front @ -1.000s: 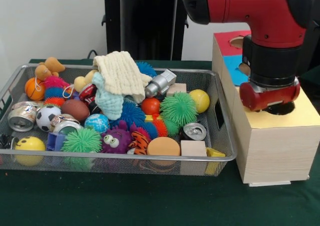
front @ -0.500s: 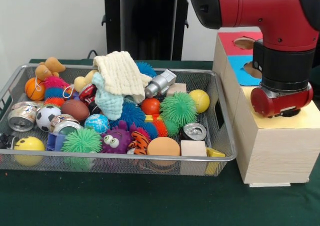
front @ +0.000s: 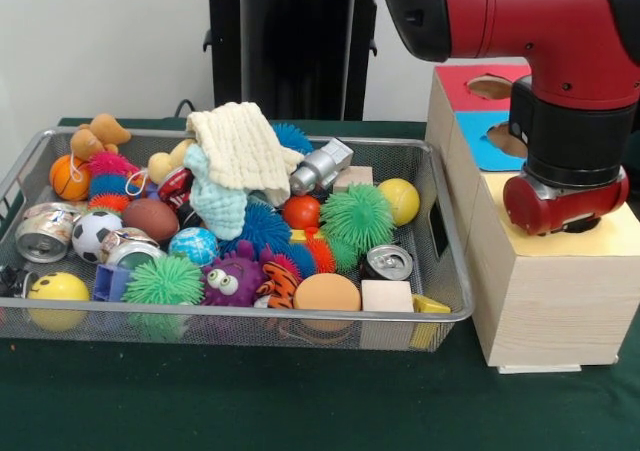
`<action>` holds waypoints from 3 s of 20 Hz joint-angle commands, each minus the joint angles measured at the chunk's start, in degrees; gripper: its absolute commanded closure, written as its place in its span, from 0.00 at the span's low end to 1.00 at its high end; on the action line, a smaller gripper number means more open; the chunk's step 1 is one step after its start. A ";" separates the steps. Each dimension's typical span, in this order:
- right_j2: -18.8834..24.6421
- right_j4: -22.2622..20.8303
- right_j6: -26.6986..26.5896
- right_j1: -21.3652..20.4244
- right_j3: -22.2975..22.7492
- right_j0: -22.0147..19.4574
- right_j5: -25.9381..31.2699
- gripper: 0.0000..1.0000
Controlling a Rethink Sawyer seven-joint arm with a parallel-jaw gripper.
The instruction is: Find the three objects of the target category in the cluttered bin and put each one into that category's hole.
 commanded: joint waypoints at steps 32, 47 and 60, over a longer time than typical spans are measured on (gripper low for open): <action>4.73 -5.39 7.64 2.78 8.58 -7.35 -8.43 0.00; 0.83 -7.76 7.06 1.10 3.67 -4.85 -4.24 0.00; 17.66 -22.08 8.85 -3.57 9.63 -14.95 -29.79 0.00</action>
